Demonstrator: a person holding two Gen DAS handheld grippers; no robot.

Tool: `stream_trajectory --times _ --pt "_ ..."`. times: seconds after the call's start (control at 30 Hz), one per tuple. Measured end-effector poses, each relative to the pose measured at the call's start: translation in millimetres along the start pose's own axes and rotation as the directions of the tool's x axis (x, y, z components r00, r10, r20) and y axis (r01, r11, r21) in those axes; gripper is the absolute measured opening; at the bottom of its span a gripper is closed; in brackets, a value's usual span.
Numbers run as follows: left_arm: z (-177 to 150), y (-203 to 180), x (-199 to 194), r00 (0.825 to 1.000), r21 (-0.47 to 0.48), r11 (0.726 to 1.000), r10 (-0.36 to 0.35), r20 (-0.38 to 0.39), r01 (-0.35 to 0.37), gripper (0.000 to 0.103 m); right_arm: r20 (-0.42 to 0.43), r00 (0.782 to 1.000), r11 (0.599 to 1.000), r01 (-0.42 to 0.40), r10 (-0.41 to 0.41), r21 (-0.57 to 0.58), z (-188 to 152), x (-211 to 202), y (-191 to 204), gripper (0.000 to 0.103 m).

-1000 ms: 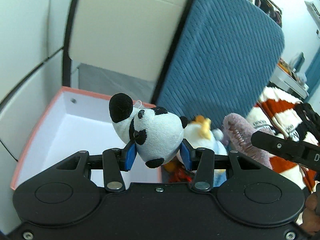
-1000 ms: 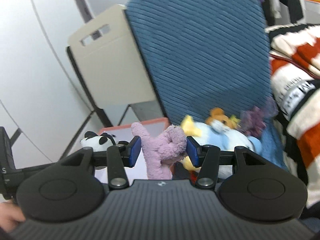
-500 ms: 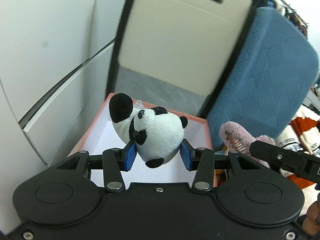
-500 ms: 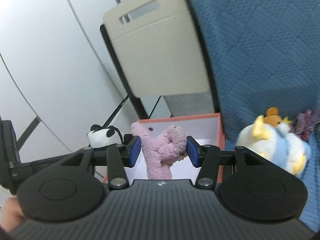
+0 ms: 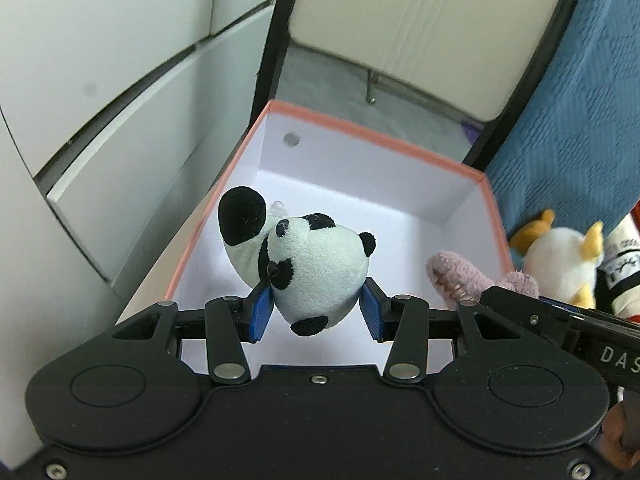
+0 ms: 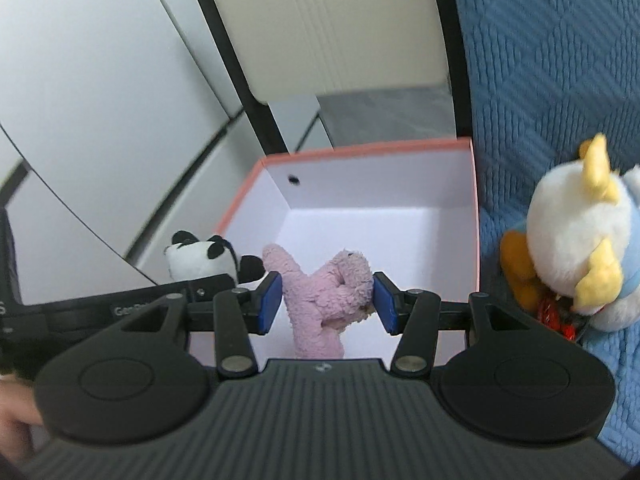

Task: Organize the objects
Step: 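Carry the panda and pink plush over the white box with both tools, then open both tools to drop the panda and pink plush into the box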

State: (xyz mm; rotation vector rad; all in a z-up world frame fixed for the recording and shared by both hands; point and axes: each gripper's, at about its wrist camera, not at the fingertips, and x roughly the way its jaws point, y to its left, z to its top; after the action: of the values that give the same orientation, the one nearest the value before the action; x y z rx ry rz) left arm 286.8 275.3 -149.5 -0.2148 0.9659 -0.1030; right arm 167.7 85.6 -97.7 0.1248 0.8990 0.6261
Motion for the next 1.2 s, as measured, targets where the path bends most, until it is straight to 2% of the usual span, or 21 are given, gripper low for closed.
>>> stream_trajectory --times 0.23,0.37,0.43,0.47,0.5,0.57,0.67,0.93,1.2 --pt "-4 15 13 0.999 -0.022 1.000 0.013 -0.033 -0.014 0.044 -0.070 0.997 1.000 0.022 -0.022 0.004 -14 29 0 0.052" --pt "-2 19 11 0.999 -0.034 0.999 0.006 -0.035 -0.007 0.044 -0.071 0.997 1.000 0.024 -0.024 -0.007 -16 33 1 0.052" --pt "1 20 7 1.000 -0.043 0.999 -0.008 -0.030 0.007 0.050 -0.064 0.998 1.000 0.021 -0.022 -0.013 -15 31 3 0.052" --pt "3 21 4 1.000 -0.047 0.999 -0.008 -0.022 0.007 0.058 -0.064 0.998 1.000 0.018 -0.019 -0.016 -14 31 3 0.053" --pt "4 20 0 1.000 -0.045 0.999 -0.003 -0.011 0.003 0.063 -0.062 0.998 1.000 0.013 -0.014 -0.018 -12 29 4 0.057" --pt "5 18 -10 1.000 -0.028 1.000 0.009 0.013 -0.008 0.064 -0.054 0.998 1.000 0.012 -0.013 -0.022 -11 25 4 0.067" --pt "6 14 -25 0.999 -0.012 1.000 0.003 0.038 -0.003 0.064 -0.018 1.000 0.999 0.018 -0.019 -0.040 -10 13 5 0.074" --pt "-4 -13 -67 0.995 0.013 1.000 -0.021 0.101 0.020 0.063 0.100 0.995 0.998 0.009 -0.004 -0.058 -10 -41 1 0.074" --pt "-24 -52 -108 0.984 0.054 0.997 -0.064 0.168 0.056 0.063 0.226 0.974 0.999 0.016 -0.005 -0.047 -17 -102 -17 0.074"
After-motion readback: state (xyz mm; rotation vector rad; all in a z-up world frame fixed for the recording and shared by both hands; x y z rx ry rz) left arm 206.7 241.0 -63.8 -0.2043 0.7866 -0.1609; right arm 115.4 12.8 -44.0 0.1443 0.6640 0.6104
